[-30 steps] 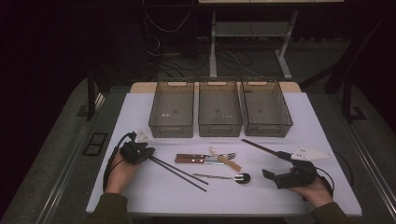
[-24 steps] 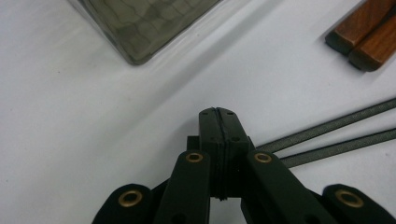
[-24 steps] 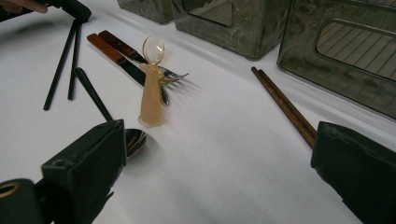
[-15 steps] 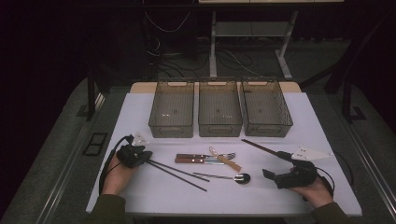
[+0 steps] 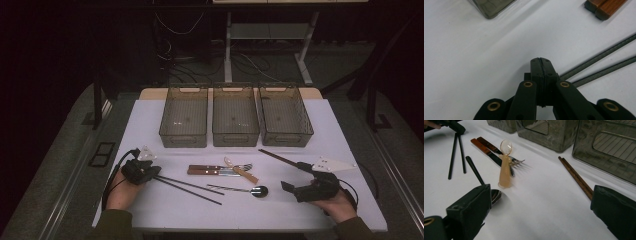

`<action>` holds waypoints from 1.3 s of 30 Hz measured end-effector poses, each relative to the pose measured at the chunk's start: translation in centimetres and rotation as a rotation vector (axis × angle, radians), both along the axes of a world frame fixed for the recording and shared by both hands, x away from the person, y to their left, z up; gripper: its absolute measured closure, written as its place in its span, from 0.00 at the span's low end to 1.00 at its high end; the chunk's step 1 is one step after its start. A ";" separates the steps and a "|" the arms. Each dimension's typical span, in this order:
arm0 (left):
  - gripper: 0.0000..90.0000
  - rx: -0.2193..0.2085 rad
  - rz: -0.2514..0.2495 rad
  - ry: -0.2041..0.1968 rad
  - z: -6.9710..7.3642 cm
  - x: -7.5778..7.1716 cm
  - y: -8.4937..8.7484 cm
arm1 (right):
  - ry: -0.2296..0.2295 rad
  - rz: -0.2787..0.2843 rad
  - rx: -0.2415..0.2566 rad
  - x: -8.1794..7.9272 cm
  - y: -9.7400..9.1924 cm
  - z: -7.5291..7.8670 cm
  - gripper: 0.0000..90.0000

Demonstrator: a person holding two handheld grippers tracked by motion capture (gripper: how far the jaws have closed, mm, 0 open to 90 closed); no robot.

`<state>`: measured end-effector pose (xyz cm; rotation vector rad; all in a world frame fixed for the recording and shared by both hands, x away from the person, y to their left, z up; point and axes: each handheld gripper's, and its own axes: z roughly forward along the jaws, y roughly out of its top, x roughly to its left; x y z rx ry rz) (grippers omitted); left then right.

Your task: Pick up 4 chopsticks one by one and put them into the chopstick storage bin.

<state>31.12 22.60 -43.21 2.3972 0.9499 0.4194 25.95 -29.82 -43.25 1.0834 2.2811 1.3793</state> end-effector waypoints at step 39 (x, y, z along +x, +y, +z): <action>0.99 -0.062 0.032 0.035 0.0 -3.8 2.4 | 0.004 -0.003 -0.002 0.0 0.1 0.0 0.04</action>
